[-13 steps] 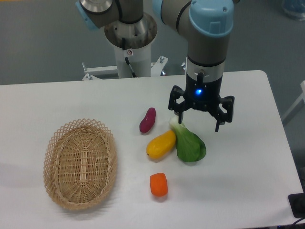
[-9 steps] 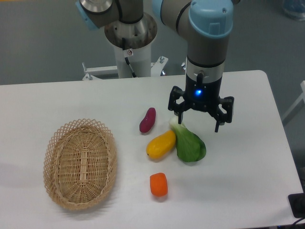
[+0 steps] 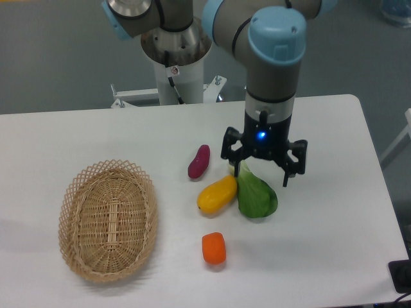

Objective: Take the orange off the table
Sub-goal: 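Move the open gripper over the small orange object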

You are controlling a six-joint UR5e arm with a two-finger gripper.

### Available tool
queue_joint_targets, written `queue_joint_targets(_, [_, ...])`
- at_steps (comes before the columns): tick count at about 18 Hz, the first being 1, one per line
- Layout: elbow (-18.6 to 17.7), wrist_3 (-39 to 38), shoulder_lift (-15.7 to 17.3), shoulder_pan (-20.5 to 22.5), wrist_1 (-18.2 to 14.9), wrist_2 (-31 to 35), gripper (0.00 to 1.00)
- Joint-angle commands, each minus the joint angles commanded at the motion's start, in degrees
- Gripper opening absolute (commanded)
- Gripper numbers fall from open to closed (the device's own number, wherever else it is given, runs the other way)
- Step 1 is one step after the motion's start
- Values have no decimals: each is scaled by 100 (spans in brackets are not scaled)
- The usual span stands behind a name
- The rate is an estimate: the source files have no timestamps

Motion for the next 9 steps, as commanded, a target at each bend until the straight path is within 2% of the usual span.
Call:
queue_joint_targets(2, [-9,-246,-194,-89,160,9,100])
queue_joint_targets(6, [-35,-441,-475,-212,169,-35,100])
queue_joint_targets(8, [-192,-432,-581,-221,186,-140,100])
queue_joint_targets(9, [-246,-415,-668,-221,308,-141,100])
